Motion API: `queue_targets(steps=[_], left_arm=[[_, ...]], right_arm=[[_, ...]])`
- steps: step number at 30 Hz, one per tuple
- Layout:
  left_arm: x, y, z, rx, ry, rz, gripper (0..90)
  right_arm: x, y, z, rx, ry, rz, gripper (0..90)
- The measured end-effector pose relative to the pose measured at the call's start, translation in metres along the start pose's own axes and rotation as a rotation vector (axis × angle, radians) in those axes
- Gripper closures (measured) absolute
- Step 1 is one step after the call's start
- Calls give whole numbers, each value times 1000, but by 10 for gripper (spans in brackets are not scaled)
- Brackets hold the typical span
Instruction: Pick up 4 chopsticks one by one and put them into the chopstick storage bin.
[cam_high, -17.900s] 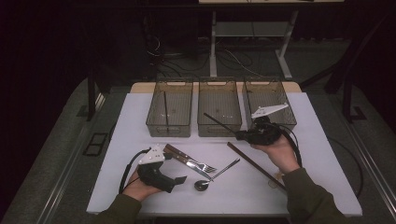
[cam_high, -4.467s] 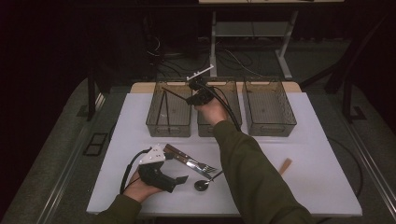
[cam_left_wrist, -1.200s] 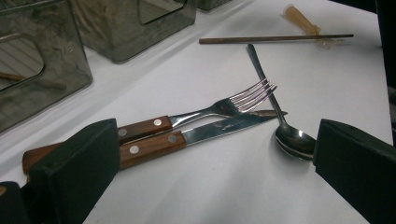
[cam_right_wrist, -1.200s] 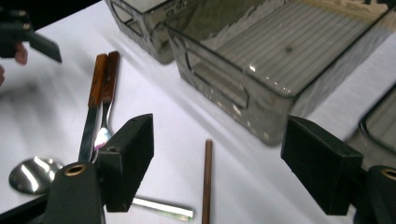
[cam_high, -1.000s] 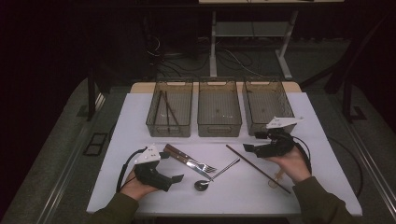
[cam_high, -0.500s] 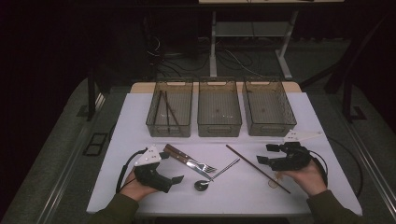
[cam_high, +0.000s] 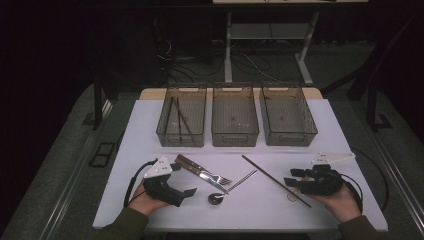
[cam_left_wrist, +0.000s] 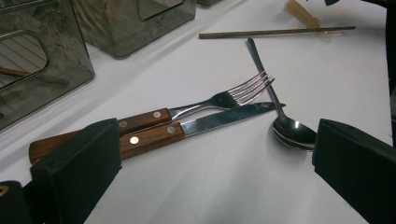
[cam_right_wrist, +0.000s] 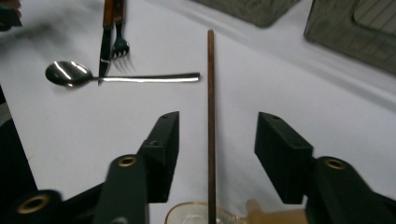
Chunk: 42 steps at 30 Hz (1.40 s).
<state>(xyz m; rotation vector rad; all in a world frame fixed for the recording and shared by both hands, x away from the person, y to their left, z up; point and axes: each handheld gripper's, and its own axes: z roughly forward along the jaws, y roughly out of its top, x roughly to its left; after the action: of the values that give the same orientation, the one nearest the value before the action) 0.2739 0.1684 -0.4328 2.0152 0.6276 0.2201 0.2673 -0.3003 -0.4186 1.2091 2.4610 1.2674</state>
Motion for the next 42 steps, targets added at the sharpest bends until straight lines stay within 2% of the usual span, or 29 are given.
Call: queue_targets(steps=[4,12,17,27,30,42], left_arm=[[0,0,0,2,1,1,2],[-1,0,0,4,0,1,3],[-1,0,0,2,0,2,3],[-1,0,1,0,0,2,5],[-1,0,1,0,-1,-1,5],[-1,0,1,0,-2,1,7]], right_arm=[[2,0,4,35,-7,-2,623],[3,-2,13,109,-6,-24,739],[5,-4,18,170,-22,-44,779],[5,-7,27,231,-32,-58,813],[5,-7,29,235,-43,-63,843],[8,-3,27,225,-67,-82,851]])
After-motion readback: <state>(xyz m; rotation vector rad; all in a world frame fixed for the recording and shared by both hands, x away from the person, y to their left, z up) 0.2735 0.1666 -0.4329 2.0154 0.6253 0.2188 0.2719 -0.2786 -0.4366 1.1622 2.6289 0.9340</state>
